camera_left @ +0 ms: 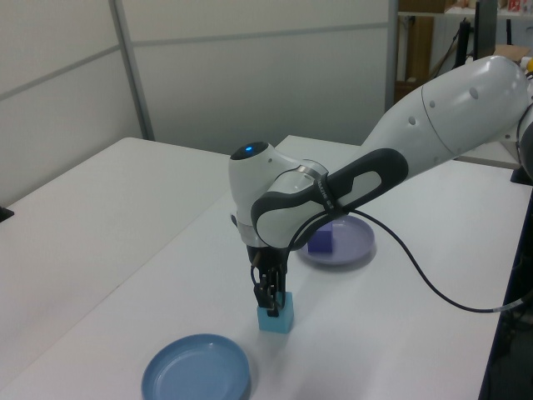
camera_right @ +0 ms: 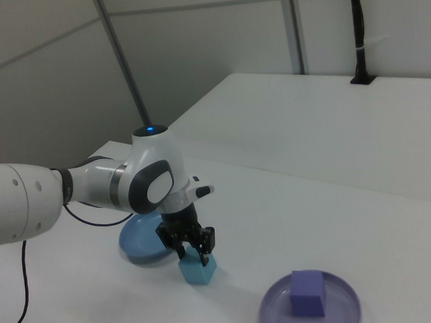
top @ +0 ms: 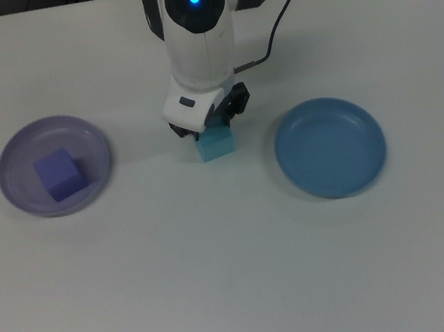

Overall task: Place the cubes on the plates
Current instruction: 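Move the gripper over the cyan cube and lower onto it, then carry the cyan cube onto the blue plate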

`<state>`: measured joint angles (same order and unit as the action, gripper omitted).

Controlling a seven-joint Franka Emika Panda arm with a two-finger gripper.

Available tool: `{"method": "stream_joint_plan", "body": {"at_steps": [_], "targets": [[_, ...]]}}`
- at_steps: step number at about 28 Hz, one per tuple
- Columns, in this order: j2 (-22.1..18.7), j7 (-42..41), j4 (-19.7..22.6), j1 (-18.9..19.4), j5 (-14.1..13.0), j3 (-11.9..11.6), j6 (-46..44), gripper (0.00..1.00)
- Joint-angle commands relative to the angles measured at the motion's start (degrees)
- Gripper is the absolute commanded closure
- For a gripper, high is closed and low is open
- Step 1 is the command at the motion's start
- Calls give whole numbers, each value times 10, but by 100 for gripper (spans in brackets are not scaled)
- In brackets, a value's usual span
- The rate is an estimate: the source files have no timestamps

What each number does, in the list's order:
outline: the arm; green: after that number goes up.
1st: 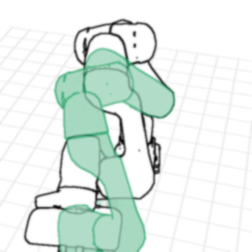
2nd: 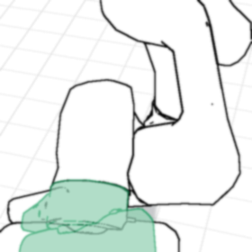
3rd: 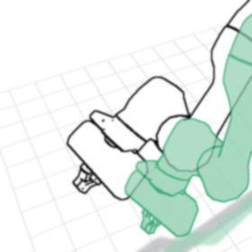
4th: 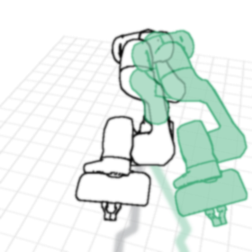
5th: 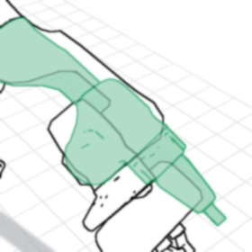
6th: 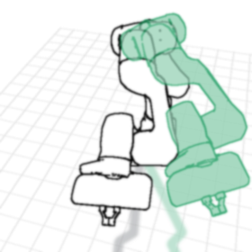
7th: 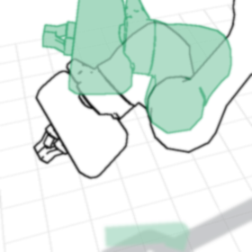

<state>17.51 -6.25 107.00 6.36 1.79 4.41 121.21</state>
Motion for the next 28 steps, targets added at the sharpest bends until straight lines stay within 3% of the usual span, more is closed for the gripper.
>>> {"method": "stream_joint_plan", "body": {"at_steps": [1,4,8,15,24,28], "targets": [[-13,10,15,3,17,-4,13,79],[-47,8,12,-1,15,-5,-9,81],[-56,18,1,7,8,1,-20,80],[-36,94,-35,28,16,50,-2,79],[24,168,-97,71,24,52,53,79],[43,185,-100,85,46,52,70,75]]}}
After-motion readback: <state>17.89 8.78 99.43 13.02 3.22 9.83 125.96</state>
